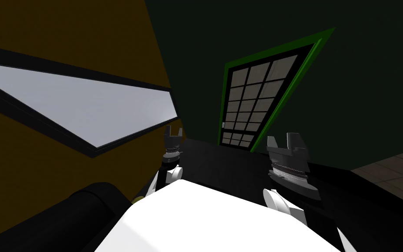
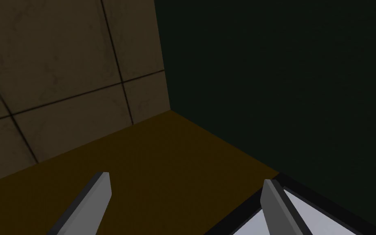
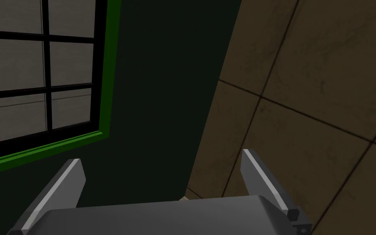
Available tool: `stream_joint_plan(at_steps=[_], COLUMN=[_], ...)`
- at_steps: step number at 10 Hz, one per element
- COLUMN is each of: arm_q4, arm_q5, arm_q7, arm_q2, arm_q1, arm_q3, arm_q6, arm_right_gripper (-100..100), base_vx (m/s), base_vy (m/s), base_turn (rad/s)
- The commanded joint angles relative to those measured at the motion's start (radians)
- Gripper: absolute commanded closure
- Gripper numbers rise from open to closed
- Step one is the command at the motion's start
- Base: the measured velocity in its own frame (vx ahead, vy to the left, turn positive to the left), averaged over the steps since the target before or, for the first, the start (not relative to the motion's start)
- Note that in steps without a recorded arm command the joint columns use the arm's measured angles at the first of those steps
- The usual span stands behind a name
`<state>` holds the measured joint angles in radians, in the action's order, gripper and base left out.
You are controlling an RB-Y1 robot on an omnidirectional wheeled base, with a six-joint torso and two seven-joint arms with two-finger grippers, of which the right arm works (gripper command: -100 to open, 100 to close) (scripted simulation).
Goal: Pull the door open
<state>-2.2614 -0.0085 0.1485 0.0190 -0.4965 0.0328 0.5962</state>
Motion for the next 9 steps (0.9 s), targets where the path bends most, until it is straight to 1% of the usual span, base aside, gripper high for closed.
stream_joint_plan(at_steps=[1, 5, 7, 8, 9], arm_q4=[0.034, 0.112, 0.156, 0.17, 0.197], arm_q5=[0.01, 0.032, 0.045, 0.049, 0.057], arm_q7=[0.026, 0.084, 0.117, 0.127, 0.147], arm_q2=[0.011, 0.031, 0.04, 0.043, 0.047], arm_q1=[0.011, 0.036, 0.05, 0.054, 0.063], arm_q3=[0.0, 0.002, 0.002, 0.002, 0.003], arm_q6=[0.006, 0.02, 0.027, 0.03, 0.034], arm_right_gripper=[-100, -100, -100, -100, -100], base_vx=[0.053, 0.175, 0.188, 0.128, 0.126], base_vy=[-0.079, 0.064, 0.024, 0.038, 0.024], base_turn=[-0.02, -0.055, -0.04, -0.054, -0.05])
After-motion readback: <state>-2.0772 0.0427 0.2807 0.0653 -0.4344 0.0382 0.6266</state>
